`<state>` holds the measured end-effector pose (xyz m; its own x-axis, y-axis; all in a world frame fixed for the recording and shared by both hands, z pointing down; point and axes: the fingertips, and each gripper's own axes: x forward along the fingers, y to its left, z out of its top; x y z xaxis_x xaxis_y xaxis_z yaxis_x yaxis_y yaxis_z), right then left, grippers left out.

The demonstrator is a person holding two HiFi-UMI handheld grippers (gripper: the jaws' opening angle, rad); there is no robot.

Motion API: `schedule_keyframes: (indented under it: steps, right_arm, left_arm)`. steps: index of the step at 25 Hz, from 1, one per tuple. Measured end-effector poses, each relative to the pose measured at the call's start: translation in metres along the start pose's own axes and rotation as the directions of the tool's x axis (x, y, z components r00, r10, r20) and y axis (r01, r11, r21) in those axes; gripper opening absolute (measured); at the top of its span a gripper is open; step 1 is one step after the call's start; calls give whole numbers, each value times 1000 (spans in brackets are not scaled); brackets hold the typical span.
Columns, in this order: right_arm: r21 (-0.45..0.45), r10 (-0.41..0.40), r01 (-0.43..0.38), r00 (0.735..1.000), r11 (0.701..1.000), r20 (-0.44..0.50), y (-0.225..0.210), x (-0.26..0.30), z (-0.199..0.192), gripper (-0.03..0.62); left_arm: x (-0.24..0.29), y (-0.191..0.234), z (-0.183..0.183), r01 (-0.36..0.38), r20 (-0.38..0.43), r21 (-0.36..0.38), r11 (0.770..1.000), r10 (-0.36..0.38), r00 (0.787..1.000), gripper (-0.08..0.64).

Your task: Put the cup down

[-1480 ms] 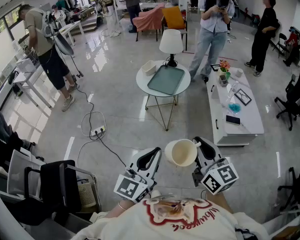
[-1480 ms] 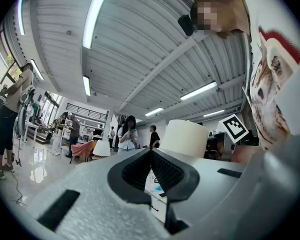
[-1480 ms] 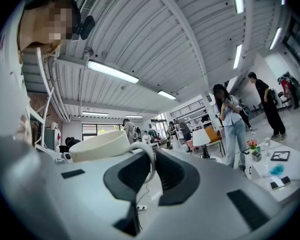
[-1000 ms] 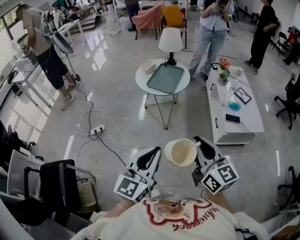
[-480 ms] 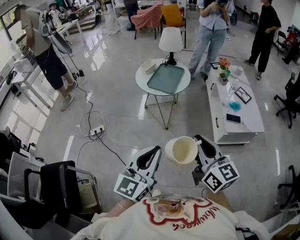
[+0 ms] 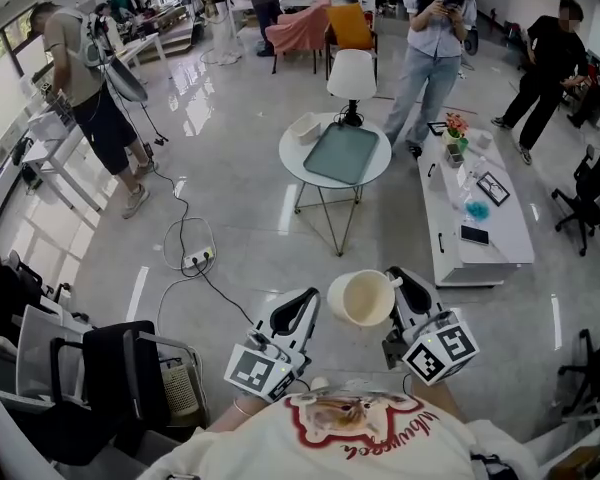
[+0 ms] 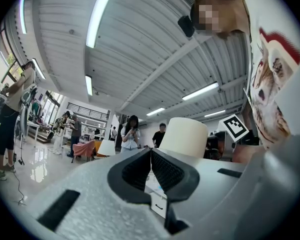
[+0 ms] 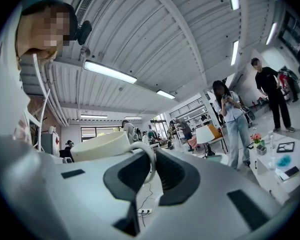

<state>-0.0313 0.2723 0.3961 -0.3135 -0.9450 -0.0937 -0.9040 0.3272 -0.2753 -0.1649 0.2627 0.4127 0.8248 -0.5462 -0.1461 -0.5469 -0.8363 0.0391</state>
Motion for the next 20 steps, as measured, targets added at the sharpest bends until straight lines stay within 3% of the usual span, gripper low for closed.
schedule_keyframes:
  steps: [10, 20]
  right_arm:
    - [10, -11, 11, 1000, 1000, -9, 5, 12, -7, 51]
    - [23, -16, 16, 1000, 1000, 6, -22, 44, -4, 51]
  left_arm:
    - [1, 18, -2, 5, 3, -19, 1000, -5, 1000, 17]
    - [33, 44, -8, 0, 2, -18, 1000, 0, 1000, 17]
